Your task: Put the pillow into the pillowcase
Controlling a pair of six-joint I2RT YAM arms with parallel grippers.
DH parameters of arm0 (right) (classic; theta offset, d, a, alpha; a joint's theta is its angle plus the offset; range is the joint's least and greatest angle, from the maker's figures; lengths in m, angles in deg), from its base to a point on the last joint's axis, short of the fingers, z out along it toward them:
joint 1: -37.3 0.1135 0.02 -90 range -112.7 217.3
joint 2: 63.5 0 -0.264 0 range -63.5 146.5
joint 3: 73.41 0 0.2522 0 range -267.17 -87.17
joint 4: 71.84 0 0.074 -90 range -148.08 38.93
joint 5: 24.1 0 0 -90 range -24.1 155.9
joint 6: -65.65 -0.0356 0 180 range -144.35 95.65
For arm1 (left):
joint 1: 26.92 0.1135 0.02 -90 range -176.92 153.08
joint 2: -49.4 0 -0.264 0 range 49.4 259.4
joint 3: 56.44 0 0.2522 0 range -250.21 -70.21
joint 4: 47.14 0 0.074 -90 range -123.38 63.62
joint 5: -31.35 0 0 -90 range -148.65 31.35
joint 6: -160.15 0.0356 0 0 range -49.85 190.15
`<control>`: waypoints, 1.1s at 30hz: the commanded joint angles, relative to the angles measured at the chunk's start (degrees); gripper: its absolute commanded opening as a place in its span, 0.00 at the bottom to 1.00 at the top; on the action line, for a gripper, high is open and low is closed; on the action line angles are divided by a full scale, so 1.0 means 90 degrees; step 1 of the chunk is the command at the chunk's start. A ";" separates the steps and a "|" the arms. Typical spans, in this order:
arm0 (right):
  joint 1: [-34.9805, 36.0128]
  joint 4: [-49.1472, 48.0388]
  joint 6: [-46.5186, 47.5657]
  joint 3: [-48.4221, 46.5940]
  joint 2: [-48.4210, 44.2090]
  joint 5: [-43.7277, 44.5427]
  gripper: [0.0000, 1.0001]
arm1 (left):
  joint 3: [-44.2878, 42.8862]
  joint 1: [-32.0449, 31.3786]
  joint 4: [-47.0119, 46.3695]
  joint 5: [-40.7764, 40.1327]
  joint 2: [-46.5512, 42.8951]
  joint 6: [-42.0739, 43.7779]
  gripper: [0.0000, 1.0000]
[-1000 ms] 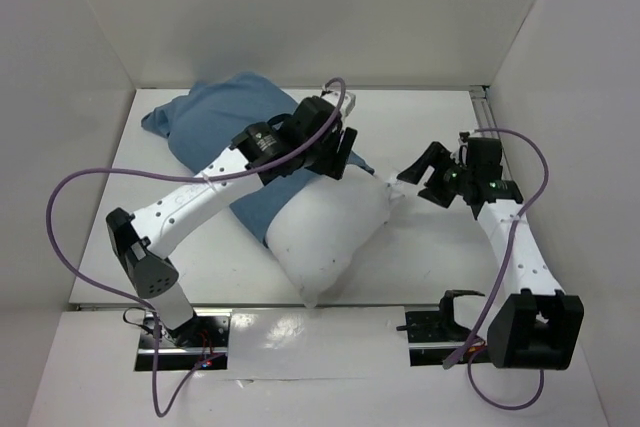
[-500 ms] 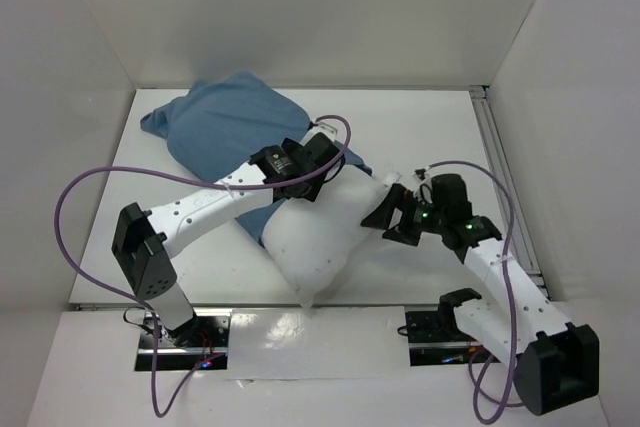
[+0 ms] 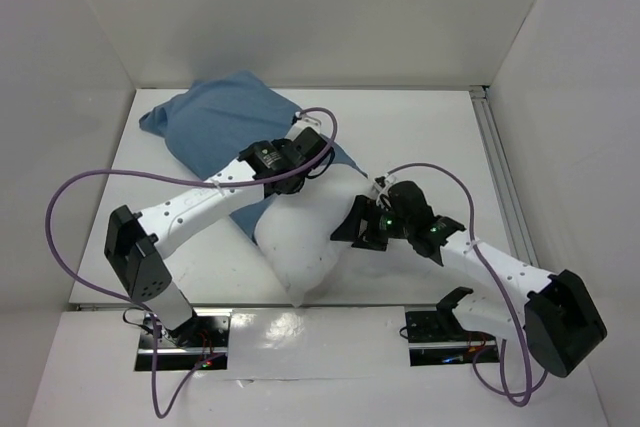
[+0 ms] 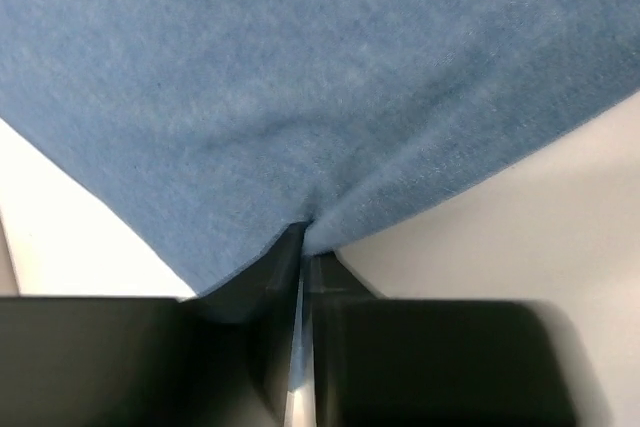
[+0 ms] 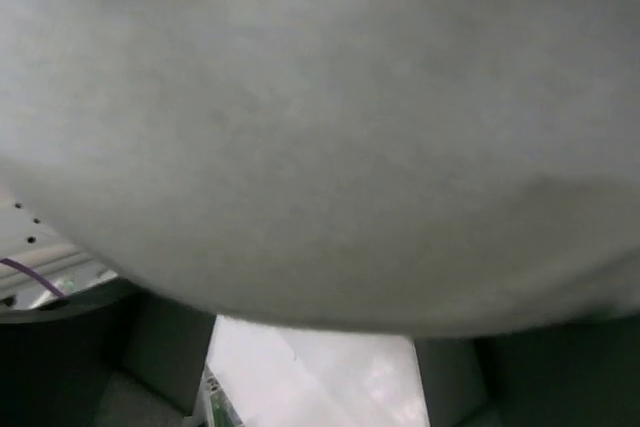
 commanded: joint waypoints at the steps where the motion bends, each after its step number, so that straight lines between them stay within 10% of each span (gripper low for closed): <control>1: 0.0057 -0.1287 -0.0164 -0.0292 0.0282 0.0479 0.72 | -0.0216 0.0110 0.0207 0.0267 -0.0229 0.0056 0.07; 5: -0.0001 -0.1533 0.0099 -0.0973 0.0664 0.0685 0.02 | -0.0792 0.0110 0.0043 0.1465 -0.0298 0.0281 0.00; 9: -0.0187 -0.0743 0.0714 -0.2603 0.0870 0.0772 0.00 | -0.2225 0.0042 -0.0504 0.5587 -0.0356 0.0428 0.00; 13: -0.0245 -0.0506 0.0599 -0.3388 0.0616 0.1484 0.00 | -0.4003 -0.0280 -0.1177 0.7829 0.0355 -0.0303 0.00; 20: -0.0430 -0.2195 -0.0193 -0.1904 0.1521 0.2081 0.00 | -0.3629 0.0322 -0.3082 0.9564 0.1167 -0.1680 0.00; 27: -0.1416 -0.2509 -0.0379 -0.1621 0.1894 0.1858 0.00 | -0.2913 0.0842 -0.2996 0.9175 0.1362 -0.1643 0.06; 28: -0.1756 -0.2451 -0.0379 -0.1620 0.1895 0.1547 0.00 | -0.2913 0.0842 -0.2822 0.9175 0.1362 -0.1391 0.40; 30: -0.2080 -0.2305 -0.0263 -0.1813 0.1963 0.1175 0.00 | -0.3262 0.0784 -0.1851 0.8417 0.1421 -0.1000 0.63; 33: -0.2618 -0.1146 0.0506 -0.2418 0.2041 0.0353 0.69 | -0.2848 0.0209 -0.0731 0.5062 0.0849 -0.0345 0.69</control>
